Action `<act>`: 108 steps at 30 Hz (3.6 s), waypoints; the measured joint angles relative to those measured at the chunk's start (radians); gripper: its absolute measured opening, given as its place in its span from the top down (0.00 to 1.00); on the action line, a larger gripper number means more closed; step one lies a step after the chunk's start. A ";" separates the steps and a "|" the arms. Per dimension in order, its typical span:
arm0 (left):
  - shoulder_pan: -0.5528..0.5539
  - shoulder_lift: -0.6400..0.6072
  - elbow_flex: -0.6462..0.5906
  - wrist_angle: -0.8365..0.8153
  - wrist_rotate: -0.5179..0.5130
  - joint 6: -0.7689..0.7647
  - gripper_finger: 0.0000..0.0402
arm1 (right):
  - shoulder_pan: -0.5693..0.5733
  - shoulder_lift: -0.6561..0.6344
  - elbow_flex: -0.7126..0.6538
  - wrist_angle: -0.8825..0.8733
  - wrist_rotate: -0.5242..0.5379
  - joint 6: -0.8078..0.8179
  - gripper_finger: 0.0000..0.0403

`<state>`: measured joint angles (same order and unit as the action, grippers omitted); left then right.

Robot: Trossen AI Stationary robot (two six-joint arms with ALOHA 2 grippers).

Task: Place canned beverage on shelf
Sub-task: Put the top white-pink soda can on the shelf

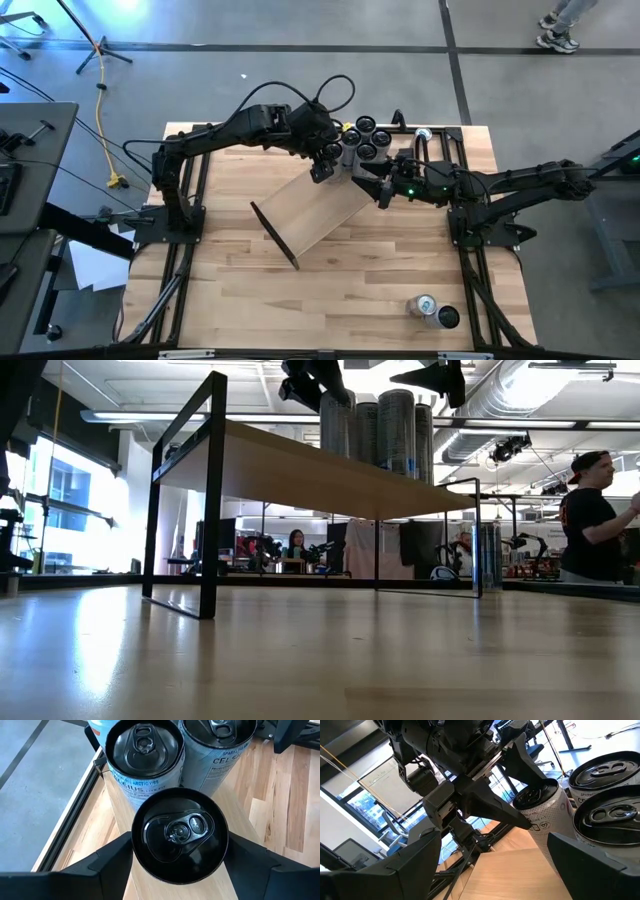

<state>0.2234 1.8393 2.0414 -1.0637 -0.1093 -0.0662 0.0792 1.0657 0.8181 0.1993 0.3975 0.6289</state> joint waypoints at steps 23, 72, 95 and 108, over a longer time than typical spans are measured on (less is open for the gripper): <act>0.000 0.000 0.002 0.018 0.002 0.011 0.18 | 0.000 0.000 0.000 0.000 0.000 0.000 0.13; -0.123 -0.662 -0.523 0.391 -0.132 -0.088 0.01 | 0.192 0.322 0.405 -0.527 0.325 -0.232 0.84; -0.121 -0.843 -0.705 0.501 -0.195 0.008 0.01 | 0.113 0.647 0.439 -0.456 0.544 0.000 1.00; -0.121 -0.840 -0.705 0.500 -0.195 0.037 0.01 | 0.077 0.648 0.439 -0.448 0.508 -0.053 1.00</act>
<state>0.1020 0.9989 1.3361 -0.5636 -0.3042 -0.0288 0.1566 1.7134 1.2575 -0.2489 0.9050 0.5763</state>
